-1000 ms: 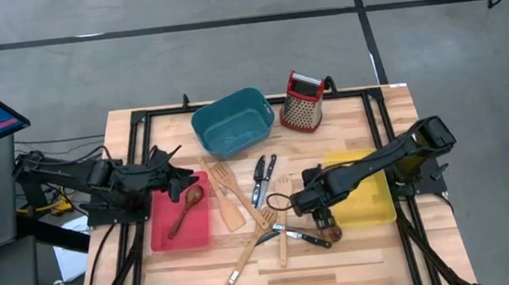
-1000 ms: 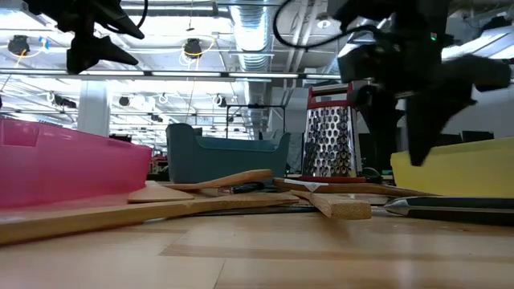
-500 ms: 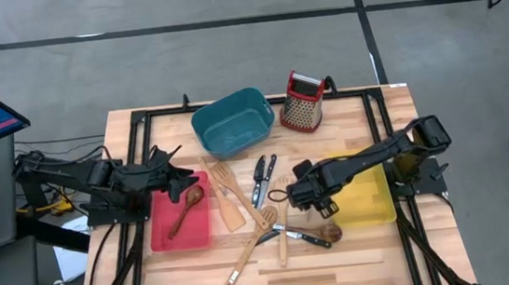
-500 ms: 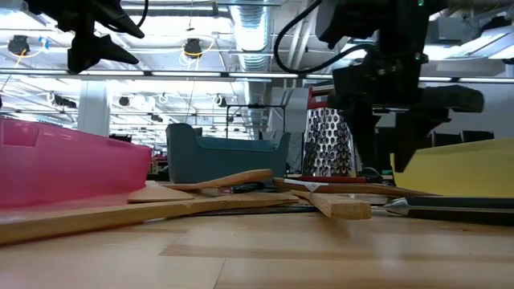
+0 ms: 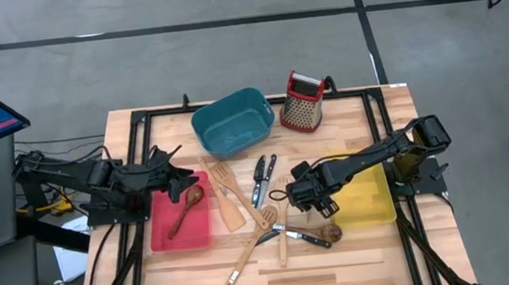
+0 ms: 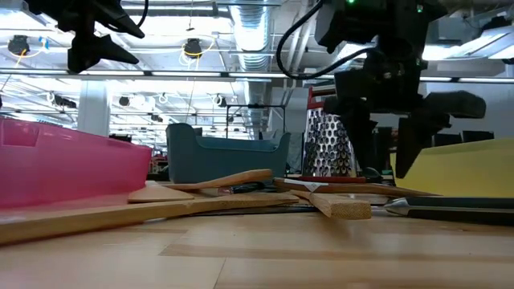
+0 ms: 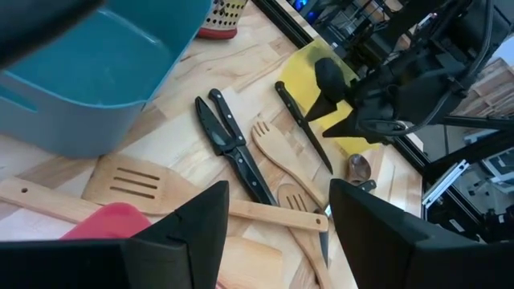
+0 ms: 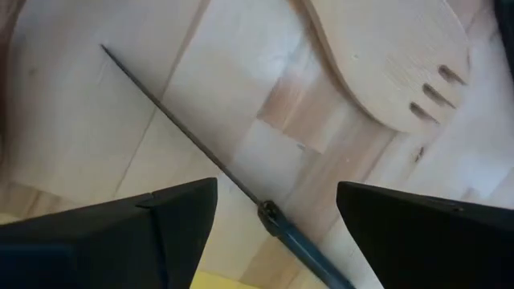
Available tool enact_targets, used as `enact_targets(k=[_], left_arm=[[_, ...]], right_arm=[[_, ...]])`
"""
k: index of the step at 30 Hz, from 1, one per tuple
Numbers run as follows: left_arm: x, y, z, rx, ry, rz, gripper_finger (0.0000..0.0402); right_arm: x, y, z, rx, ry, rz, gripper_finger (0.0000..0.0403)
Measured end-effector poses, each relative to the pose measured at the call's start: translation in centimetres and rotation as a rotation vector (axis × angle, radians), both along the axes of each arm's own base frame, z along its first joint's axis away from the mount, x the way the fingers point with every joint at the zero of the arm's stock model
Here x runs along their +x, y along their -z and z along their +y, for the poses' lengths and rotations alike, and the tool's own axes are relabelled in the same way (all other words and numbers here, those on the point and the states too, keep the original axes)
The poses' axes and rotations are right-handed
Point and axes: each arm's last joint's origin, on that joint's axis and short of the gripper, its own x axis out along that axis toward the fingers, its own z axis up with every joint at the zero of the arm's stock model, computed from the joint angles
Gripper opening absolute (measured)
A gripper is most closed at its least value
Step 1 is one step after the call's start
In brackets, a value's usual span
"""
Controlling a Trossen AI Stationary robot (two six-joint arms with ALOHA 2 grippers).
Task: Pick & Place Kitchen Items
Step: Put the black table knife into the blue bin
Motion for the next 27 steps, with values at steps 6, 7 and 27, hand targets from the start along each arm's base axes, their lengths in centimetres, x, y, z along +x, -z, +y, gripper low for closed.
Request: enact_targets(k=[6, 7, 27], left_arm=[[0.0, 0.0, 0.0, 0.000, 0.000, 0.000, 0.0198], [0.0, 0.0, 0.0, -0.001, 0.000, -0.002, 0.0198], [0.1, -0.1, 0.0, -0.004, 0.001, -0.012, 0.0198]], right_arm=[[1.5, 2.6, 0.6, -0.015, -0.049, 0.105, 0.0271], [1.8, 2.9, 0.6, -0.027, -0.052, 0.127, 0.0271], [4.4, 2.5, -0.3, 0.055, 0.023, 0.100, 0.0007]])
